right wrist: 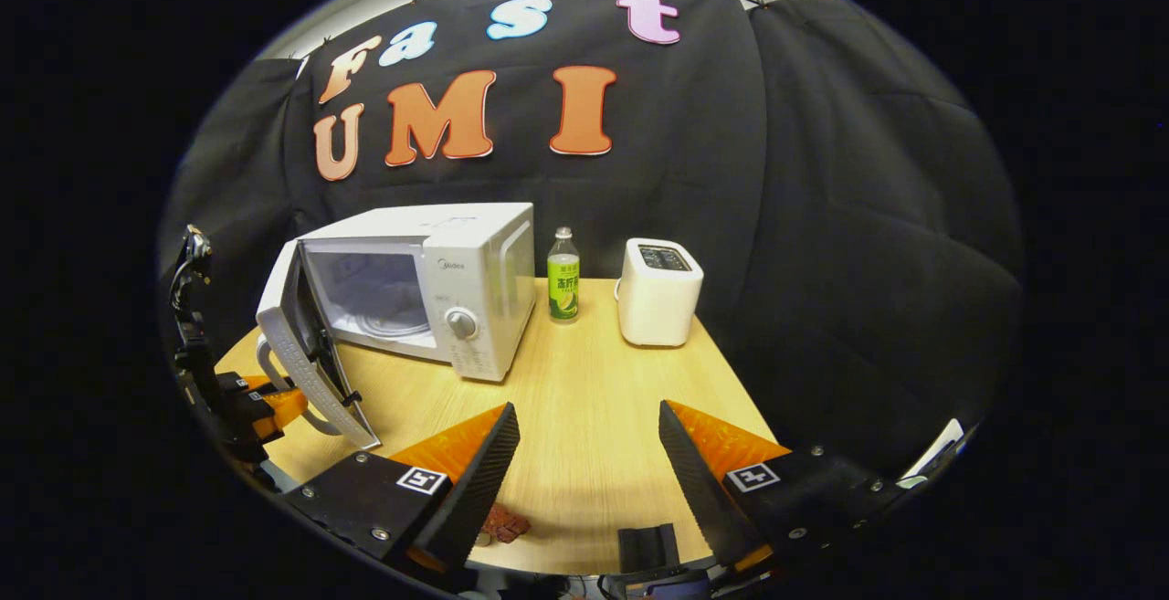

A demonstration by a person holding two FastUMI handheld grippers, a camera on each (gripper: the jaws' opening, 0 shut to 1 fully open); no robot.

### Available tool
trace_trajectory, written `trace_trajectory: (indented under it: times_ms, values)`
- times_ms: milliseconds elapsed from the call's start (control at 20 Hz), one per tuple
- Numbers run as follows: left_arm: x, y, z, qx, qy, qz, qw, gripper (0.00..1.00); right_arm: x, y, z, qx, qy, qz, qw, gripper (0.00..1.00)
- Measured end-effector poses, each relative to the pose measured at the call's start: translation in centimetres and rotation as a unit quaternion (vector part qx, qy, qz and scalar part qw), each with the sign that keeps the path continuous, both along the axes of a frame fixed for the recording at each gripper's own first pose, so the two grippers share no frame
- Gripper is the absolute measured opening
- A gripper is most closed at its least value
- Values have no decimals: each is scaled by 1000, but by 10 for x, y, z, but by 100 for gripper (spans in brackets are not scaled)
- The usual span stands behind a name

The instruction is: Open the microwave oven with the left hand, put the food in, and close the microwave oven.

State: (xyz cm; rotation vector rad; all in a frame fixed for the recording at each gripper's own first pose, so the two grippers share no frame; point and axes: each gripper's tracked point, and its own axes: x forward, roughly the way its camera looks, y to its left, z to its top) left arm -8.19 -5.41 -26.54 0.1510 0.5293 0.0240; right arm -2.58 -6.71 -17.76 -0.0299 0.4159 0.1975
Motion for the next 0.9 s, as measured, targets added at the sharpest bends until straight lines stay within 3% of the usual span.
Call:
trace_trajectory:
  times_ms: [50, 100, 200, 250, 850, 900]
  values:
    - [-5, 7, 0, 6, 4, 6, 1000, 10, -2, 4, -5, -2, 6, 11, 1000, 95]
    - [-9, 15, 0, 6, 7, 13, 1000, 14, -4, 6, -11, -9, 12, 20, 1000, 95]
    - [-21, 29, -2, 2, 11, 24, 1000, 9, -8, 4, -18, -23, 21, 25, 999, 95]
    - [-26, 38, -2, 4, 12, 26, 1000, 14, -10, 4, -19, -22, 25, 24, 999, 95]
    - [-70, 153, -12, -8, 5, -6, 1000, 13, -45, 33, -44, -3, 93, -81, 992, 93]
    - [-72, 160, -14, -18, 5, -6, 1000, 7, -49, 34, -46, -3, 99, -88, 991, 93]
